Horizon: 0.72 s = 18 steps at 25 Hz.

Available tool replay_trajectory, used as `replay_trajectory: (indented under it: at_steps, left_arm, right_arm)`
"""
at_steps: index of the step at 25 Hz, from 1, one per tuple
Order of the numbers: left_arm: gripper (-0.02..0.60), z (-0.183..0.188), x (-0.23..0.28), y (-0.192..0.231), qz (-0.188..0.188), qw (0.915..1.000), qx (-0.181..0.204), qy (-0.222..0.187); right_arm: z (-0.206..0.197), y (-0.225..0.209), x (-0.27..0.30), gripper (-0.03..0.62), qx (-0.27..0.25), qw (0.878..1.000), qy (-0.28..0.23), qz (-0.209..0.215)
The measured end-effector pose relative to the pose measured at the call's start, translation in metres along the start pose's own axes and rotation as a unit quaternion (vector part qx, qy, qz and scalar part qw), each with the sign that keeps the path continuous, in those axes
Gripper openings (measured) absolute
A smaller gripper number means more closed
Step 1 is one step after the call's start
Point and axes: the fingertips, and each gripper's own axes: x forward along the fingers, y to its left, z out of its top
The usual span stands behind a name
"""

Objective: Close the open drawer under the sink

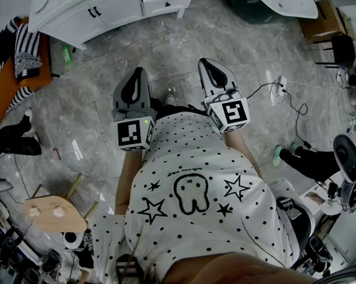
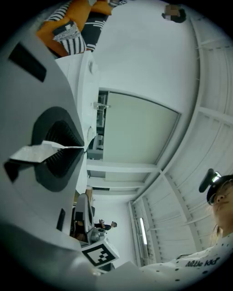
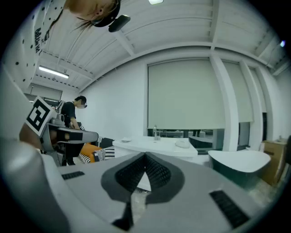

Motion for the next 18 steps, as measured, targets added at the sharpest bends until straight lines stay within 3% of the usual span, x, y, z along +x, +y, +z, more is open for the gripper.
replay_trajectory:
  at_steps: [6, 18]
  left_arm:
    - [0.017, 0.002, 0.006, -0.005, -0.008, 0.9996, 0.026, -0.009]
    - [0.017, 0.008, 0.002, -0.012, -0.008, 0.9999, 0.006, -0.011]
  right_arm:
    - [-0.003, -0.004, -0.003, 0.014, 0.003, 1.000, 0.002, -0.008]
    - [-0.004, 0.014, -0.005, 0.014, 0.012, 1.000, 0.008, 0.016]
